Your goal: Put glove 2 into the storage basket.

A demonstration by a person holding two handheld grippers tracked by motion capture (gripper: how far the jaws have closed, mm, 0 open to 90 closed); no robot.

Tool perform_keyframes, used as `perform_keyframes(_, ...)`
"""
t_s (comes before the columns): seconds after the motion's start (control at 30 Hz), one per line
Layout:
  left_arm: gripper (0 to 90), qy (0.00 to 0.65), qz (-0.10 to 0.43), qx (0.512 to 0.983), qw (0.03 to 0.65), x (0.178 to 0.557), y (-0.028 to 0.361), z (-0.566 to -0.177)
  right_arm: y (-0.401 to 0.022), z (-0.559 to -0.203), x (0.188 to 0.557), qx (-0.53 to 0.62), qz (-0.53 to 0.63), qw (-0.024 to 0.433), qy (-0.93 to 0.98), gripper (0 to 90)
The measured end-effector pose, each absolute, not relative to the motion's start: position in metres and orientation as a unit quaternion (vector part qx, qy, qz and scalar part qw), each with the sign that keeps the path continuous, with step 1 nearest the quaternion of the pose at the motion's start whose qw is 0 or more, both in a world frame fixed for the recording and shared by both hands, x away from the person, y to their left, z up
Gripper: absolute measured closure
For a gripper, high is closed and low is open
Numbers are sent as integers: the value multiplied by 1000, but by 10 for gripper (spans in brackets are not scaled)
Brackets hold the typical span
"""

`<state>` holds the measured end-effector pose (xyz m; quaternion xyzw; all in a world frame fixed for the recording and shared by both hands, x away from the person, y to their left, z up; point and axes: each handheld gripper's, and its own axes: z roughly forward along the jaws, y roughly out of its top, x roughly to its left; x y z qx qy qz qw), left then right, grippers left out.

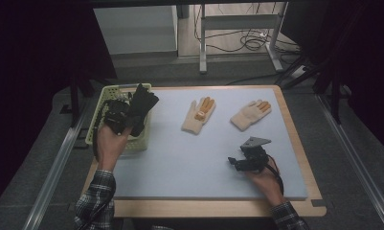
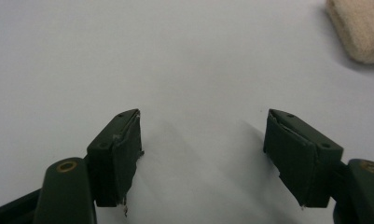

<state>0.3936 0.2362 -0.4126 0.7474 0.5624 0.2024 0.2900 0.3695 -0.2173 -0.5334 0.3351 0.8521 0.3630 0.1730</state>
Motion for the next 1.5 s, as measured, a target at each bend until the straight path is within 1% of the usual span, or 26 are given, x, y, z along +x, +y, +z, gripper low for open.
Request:
perform_keyframes(0.27, 684, 589, 214, 729, 277, 406, 280, -419, -217, -533, 370, 335, 363, 173, 852, 271)
perform_keyframes(0.43, 681, 604, 219, 716, 274, 418, 307, -433, -217, -533, 369, 335, 363, 173, 852, 271)
perform_keyframes(0.67, 676, 622, 218, 707, 257, 432, 326, -453, -217, -533, 370, 335, 363, 173, 852, 271)
perform_keyframes(0.93, 664, 634, 199, 709, 237, 451, 334, -477, -217, -533, 370, 335, 364, 173, 852, 271)
perform_keyframes(1.1, 647, 643, 192, 709, 218, 460, 333, -480, -217, -534, 370, 336, 364, 173, 851, 271)
perform_keyframes(1.2, 639, 649, 185, 712, 194, 467, 333, -484, -217, -534, 370, 335, 364, 173, 851, 271)
perform_keyframes(1.3, 627, 650, 190, 715, 173, 474, 332, -486, -217, -534, 370, 335, 364, 173, 851, 271)
perform_keyframes(1.37, 596, 652, 187, 714, 173, 477, 333, -486, -217, -534, 370, 335, 364, 173, 851, 271)
perform_keyframes(1.4, 504, 656, 181, 713, 170, 478, 334, -488, -217, -534, 370, 335, 364, 173, 851, 271)
perform_keyframes(1.43, 504, 658, 178, 713, 163, 480, 334, -489, -217, -534, 370, 335, 364, 173, 851, 271)
perform_keyframes(1.5, 388, 655, 190, 713, 163, 479, 335, -489, -217, -534, 370, 335, 364, 174, 852, 271)
